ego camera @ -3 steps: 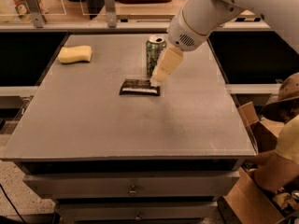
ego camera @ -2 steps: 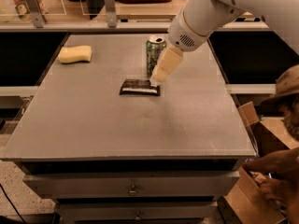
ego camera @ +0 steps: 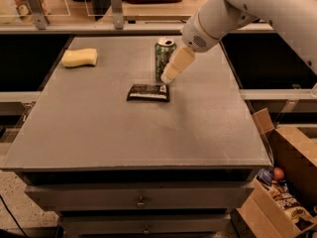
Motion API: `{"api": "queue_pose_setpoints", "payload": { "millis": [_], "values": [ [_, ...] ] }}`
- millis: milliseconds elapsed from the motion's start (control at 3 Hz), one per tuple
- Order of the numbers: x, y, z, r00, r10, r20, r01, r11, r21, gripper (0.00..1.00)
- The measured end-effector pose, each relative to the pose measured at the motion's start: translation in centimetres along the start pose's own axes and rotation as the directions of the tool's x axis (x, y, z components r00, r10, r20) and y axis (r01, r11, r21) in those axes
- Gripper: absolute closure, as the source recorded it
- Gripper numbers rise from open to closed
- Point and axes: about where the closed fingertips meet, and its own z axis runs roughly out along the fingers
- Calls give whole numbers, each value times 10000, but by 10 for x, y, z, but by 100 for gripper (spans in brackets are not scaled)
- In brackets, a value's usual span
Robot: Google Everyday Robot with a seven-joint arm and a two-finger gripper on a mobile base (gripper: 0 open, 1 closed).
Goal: Move green can near sponge
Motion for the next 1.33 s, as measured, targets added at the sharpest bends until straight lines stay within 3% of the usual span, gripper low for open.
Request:
{"api": "queue_pose_setpoints", "payload": {
  "millis": [1000, 1333],
  "values": [
    [3, -44, 31, 9982, 262, 531, -260, 9997, -45, 0],
    [-4, -50, 40, 9964, 335, 784, -324, 9994, -157, 17]
  ]
}}
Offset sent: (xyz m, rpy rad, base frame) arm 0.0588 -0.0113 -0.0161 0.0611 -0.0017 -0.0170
